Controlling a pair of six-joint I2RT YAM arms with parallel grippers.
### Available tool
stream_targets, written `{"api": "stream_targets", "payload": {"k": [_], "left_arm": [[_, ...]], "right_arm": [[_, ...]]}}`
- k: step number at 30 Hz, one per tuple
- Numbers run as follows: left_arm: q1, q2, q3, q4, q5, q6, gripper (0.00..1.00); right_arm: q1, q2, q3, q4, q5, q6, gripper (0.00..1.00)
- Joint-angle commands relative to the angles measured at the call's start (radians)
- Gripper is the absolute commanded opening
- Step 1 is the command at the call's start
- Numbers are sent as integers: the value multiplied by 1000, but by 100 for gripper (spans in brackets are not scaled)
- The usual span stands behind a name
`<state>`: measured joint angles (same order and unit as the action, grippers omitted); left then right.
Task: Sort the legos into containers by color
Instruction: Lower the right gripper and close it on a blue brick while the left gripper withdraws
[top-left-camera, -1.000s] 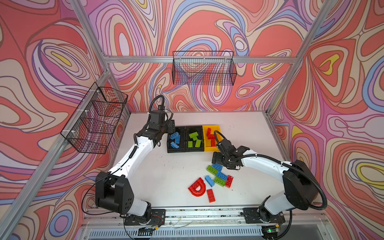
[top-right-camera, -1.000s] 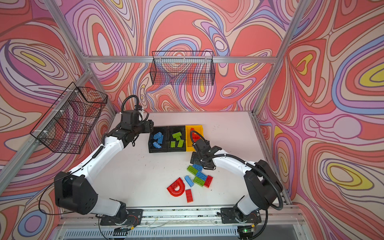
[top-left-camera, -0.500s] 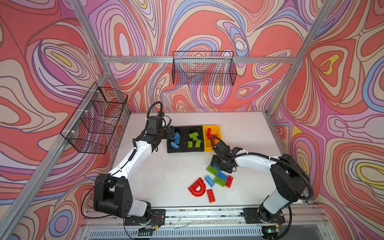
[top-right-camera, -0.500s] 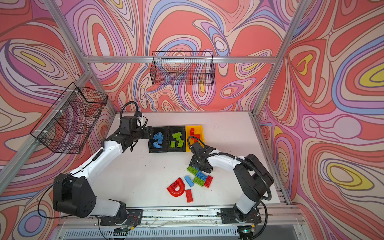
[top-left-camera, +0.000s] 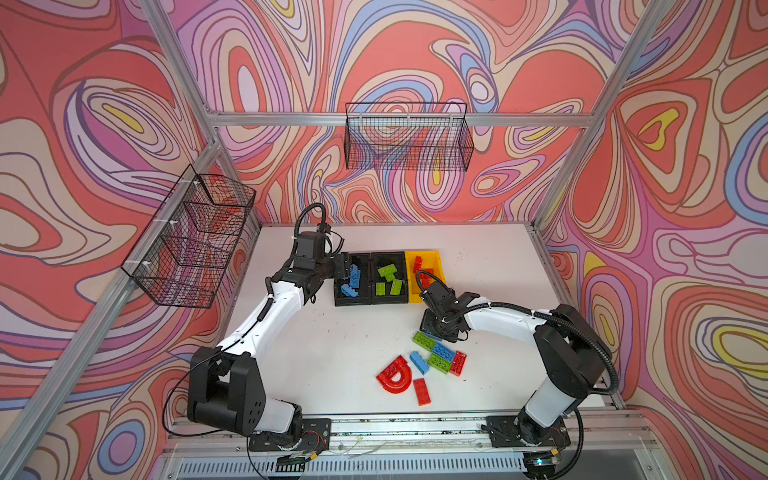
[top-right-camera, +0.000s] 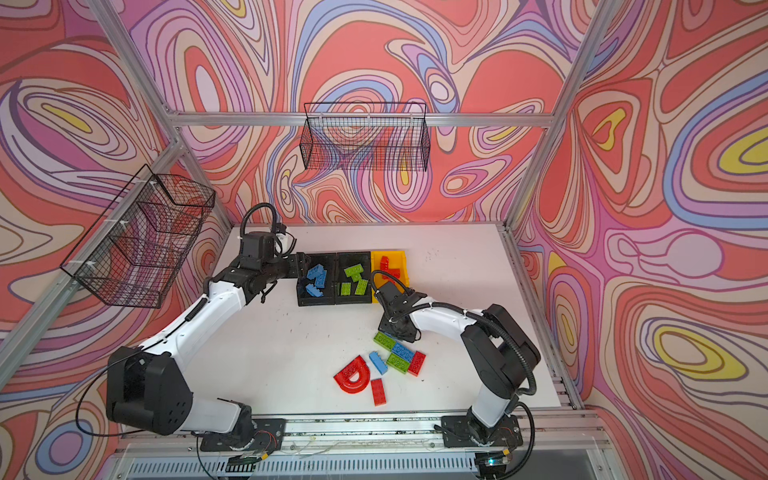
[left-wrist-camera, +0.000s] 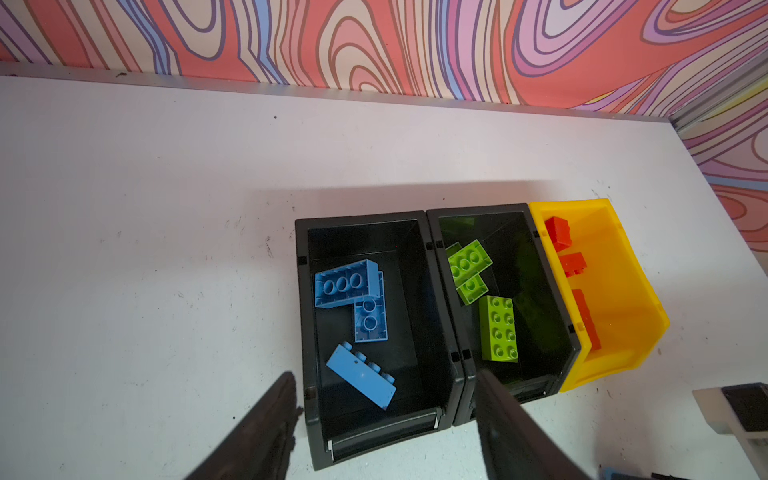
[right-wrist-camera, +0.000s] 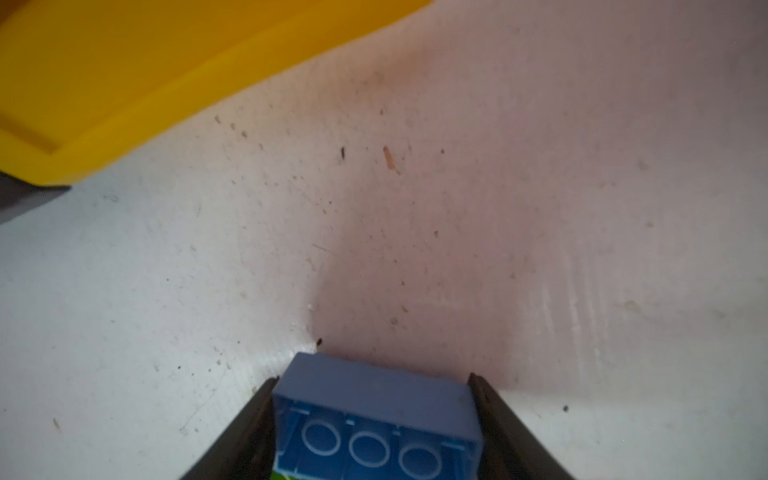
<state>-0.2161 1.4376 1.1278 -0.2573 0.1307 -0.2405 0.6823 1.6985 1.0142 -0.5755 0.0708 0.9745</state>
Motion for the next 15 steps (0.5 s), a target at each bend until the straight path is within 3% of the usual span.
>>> {"api": "stream_targets", "payload": {"k": [1, 8, 15], "left_arm": [[2, 11, -3, 14, -3, -3, 70], [3, -23, -16, 7, -41, -15, 69], [3, -158, -138, -28, -104, -70, 69]], "right_arm": [[5, 6, 54, -42, 32, -27, 61], [13, 21, 270, -80, 84, -138, 57], [34, 198, 575, -7, 38, -254, 57]]}}
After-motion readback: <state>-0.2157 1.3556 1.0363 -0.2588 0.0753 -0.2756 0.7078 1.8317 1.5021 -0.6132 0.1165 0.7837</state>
